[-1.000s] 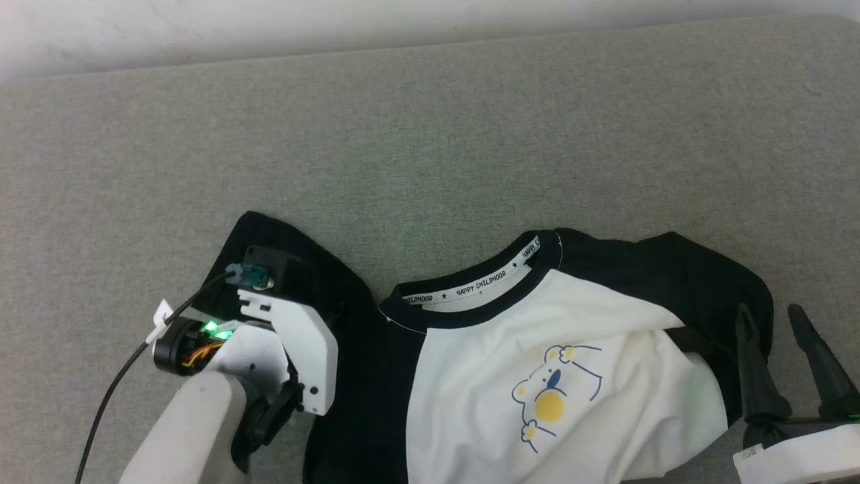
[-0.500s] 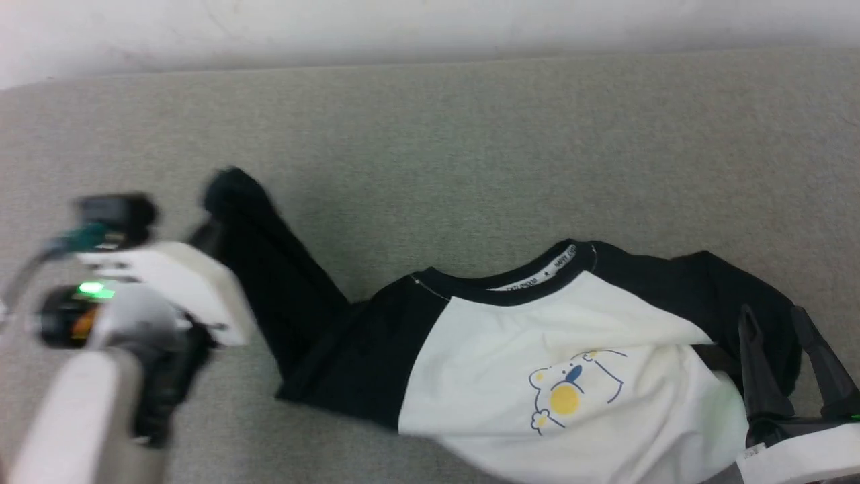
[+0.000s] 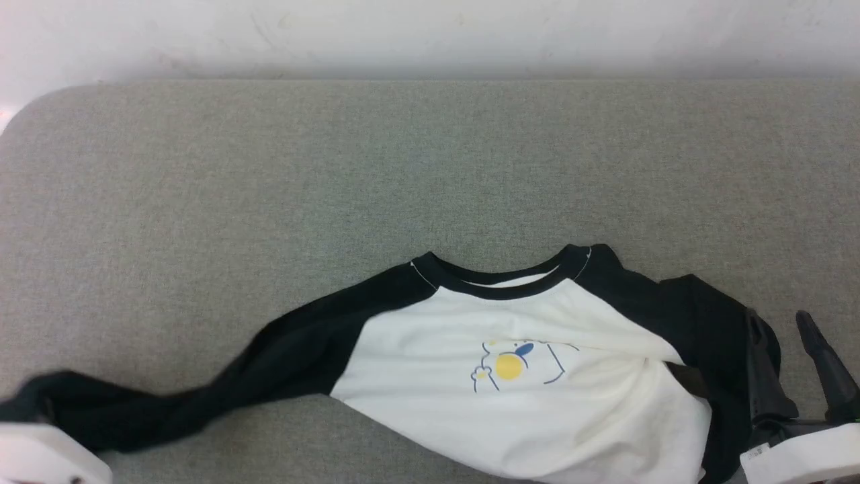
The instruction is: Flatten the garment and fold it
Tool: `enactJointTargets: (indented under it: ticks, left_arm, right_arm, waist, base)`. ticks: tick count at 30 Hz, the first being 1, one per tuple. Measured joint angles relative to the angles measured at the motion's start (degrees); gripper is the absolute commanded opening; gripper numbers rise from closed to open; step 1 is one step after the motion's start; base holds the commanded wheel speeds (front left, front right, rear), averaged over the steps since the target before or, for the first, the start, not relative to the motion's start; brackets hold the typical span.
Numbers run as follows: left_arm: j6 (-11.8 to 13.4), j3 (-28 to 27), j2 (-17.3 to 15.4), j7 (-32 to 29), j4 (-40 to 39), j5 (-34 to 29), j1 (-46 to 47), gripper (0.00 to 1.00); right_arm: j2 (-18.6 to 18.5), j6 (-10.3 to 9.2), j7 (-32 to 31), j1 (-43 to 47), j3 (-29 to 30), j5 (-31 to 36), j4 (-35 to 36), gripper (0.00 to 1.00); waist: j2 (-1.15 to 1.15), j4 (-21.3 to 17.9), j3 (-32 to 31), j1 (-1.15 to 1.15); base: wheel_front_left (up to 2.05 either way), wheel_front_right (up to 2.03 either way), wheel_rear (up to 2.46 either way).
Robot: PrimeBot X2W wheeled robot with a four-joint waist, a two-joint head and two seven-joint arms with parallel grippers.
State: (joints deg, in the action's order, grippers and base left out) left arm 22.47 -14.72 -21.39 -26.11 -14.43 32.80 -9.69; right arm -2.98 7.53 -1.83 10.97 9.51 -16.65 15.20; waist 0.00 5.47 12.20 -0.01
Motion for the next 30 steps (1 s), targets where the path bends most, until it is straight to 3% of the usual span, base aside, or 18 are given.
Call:
enactJointTargets:
  ticks: [1, 2, 3, 4, 5, 8, 12, 20, 24, 30]
  left_arm:
    - [0.0, 0.1, 1.5, 0.5, -0.4, 0.7, -1.6, 0.0]
    - [-0.1, 0.4, 2.9, 1.0, -0.6, 1.2, -2.9, 0.13]
    - [-0.1, 0.8, 4.0, 1.5, -0.9, 1.4, -3.9, 0.42]
    - [0.0, 1.4, 5.1, 1.8, -1.3, 1.6, -4.5, 0.95]
    - [0.4, 2.3, 6.3, 1.9, -2.0, 1.6, -5.2, 1.0]
    - [0.8, 4.3, 8.0, 1.9, -2.8, 1.4, -5.6, 1.0]
    - [1.0, 5.0, 7.6, 1.9, -4.0, 0.7, -5.5, 1.0]
    - [0.7, 4.7, 2.3, 1.5, -13.2, -2.5, -1.4, 1.0]
    - [-3.0, 9.5, -0.8, -0.6, -15.3, -3.0, 5.2, 1.0]
    - [-12.5, 20.9, -5.9, -6.2, -11.1, -4.2, 16.5, 1.0]
  right_arm:
    - [0.0, 0.0, 0.0, 0.0, 0.2, 0.0, -0.1, 1.0]
    - [0.0, 0.0, 0.0, 0.0, 0.3, 0.0, -0.1, 1.0]
    - [0.0, 0.0, 0.0, 0.0, 0.4, 0.0, -0.2, 1.0]
    - [0.0, 0.0, -0.1, 0.0, 0.5, 0.0, -0.2, 1.0]
    - [0.0, 0.0, -0.2, 0.0, 0.4, 0.0, -0.3, 1.0]
    - [0.0, 0.0, -0.3, 0.0, 0.1, 0.1, -0.2, 1.0]
    - [0.0, 0.0, -0.7, 0.0, -0.2, 0.1, -0.3, 1.0]
    - [0.0, 0.0, -0.7, 0.0, -0.5, 0.1, -0.2, 1.0]
    - [0.0, 0.0, -0.7, 0.0, -0.6, 0.1, -0.1, 1.0]
    - [0.0, 0.0, -0.7, -0.4, -1.2, 0.4, 0.2, 1.0]
  waist:
    - [0.0, 0.0, 0.0, 0.0]
    - [0.0, 0.1, -0.1, 0.0]
    - [0.0, 0.2, -0.1, 0.0]
    - [0.0, 0.3, -0.2, 0.0]
    - [0.0, 0.4, -0.3, 0.0]
    - [0.0, 0.7, -0.7, 0.0]
    - [0.0, 0.8, -1.4, 0.0]
    - [0.0, -0.4, -1.9, 0.0]
    - [0.0, -1.1, -0.9, 0.01]
    - [0.0, -2.2, 1.3, 0.01]
  base:
    - [0.0, 0.0, 0.0]
    - [0.0, 0.0, 0.0]
    - [0.0, 0.0, 0.0]
    - [0.0, 0.0, 0.0]
    - [0.0, 0.0, 0.0]
    - [0.0, 0.0, 0.0]
    - [0.0, 0.0, 0.0]
    - [0.0, 0.0, 0.0]
    - [0.0, 0.0, 0.0]
    - [0.0, 0.0, 0.0]
